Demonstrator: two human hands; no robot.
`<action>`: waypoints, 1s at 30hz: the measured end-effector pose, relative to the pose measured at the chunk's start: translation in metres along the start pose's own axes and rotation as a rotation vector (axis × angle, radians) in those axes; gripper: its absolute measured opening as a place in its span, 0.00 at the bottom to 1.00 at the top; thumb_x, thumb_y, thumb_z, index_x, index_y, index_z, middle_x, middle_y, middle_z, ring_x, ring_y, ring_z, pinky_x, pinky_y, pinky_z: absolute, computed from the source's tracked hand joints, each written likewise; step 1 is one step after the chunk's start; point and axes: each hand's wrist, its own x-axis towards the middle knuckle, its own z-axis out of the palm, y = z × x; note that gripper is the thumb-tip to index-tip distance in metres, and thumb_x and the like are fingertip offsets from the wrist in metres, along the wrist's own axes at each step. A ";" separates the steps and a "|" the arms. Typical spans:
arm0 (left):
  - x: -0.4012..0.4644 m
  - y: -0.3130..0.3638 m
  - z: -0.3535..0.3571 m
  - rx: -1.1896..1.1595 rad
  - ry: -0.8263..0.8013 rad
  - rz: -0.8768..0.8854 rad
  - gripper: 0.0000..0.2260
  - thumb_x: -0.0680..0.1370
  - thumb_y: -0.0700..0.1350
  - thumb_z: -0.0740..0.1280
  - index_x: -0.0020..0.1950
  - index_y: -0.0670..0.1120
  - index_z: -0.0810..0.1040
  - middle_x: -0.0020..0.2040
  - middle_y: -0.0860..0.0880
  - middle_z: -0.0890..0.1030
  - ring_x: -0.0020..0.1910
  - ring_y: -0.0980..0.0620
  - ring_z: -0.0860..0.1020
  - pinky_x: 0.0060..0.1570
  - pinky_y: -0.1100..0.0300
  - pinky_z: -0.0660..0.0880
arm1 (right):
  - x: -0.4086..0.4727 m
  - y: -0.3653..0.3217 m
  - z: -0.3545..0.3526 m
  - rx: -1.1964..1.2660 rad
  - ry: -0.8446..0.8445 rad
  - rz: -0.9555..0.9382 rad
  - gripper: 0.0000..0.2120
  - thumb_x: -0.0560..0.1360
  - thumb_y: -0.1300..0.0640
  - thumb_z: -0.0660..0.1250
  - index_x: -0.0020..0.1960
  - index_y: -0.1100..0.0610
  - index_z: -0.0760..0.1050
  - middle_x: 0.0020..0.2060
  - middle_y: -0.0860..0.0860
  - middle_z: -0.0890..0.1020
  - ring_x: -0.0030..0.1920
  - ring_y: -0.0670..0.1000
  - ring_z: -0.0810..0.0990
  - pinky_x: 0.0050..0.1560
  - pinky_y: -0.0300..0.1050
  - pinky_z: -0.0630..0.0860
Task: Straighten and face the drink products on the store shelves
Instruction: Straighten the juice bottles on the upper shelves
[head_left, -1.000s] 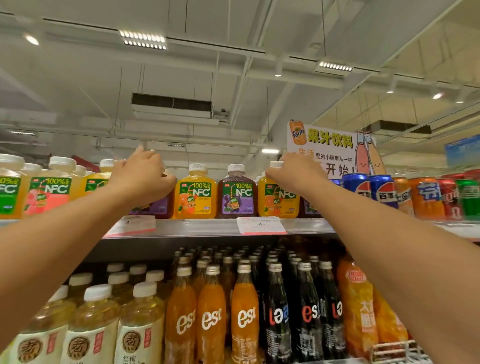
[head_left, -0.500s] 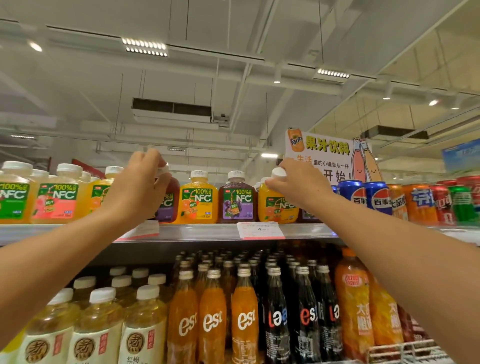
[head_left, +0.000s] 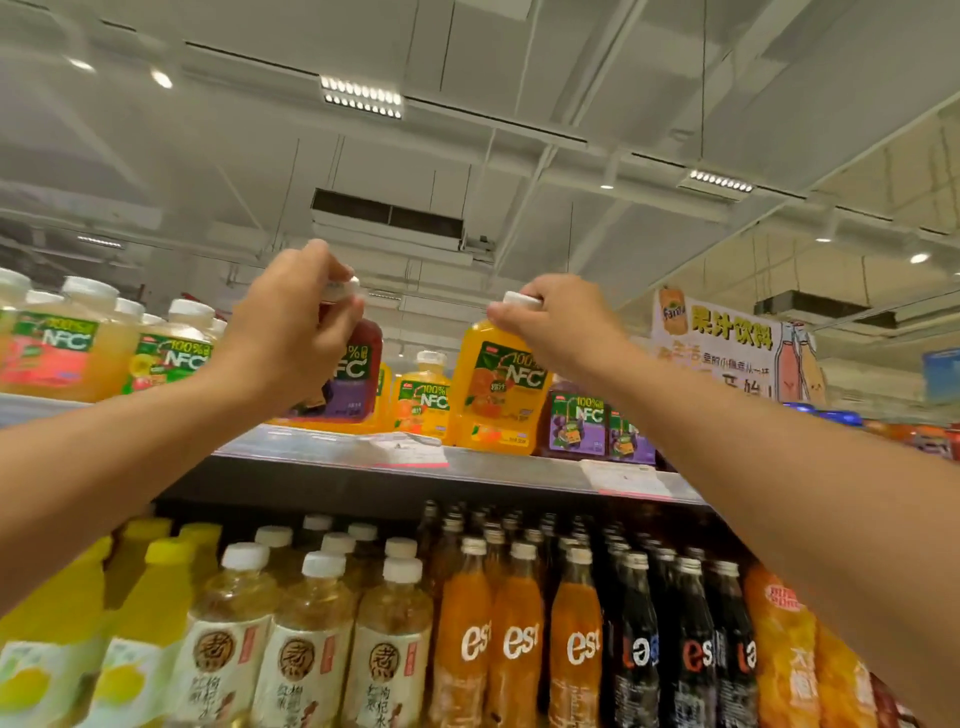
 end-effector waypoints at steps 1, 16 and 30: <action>-0.001 -0.007 -0.009 0.003 -0.011 -0.006 0.08 0.79 0.45 0.66 0.55 0.45 0.70 0.51 0.48 0.72 0.47 0.49 0.72 0.37 0.63 0.68 | 0.003 -0.009 0.012 0.004 -0.019 0.009 0.19 0.74 0.38 0.67 0.42 0.55 0.78 0.36 0.52 0.80 0.38 0.53 0.78 0.34 0.45 0.72; -0.008 -0.052 -0.046 -0.085 -0.141 -0.105 0.08 0.77 0.49 0.68 0.53 0.50 0.72 0.47 0.50 0.76 0.45 0.51 0.77 0.36 0.59 0.75 | 0.033 -0.038 0.111 -0.214 -0.142 0.244 0.20 0.79 0.41 0.60 0.56 0.57 0.76 0.52 0.56 0.81 0.50 0.58 0.78 0.46 0.50 0.76; -0.009 -0.035 -0.010 -0.259 -0.221 -0.153 0.07 0.75 0.54 0.69 0.48 0.56 0.72 0.43 0.56 0.77 0.39 0.58 0.79 0.32 0.57 0.78 | -0.005 -0.033 0.140 -0.153 -0.226 0.199 0.45 0.76 0.43 0.67 0.79 0.52 0.40 0.77 0.58 0.55 0.73 0.60 0.63 0.67 0.58 0.68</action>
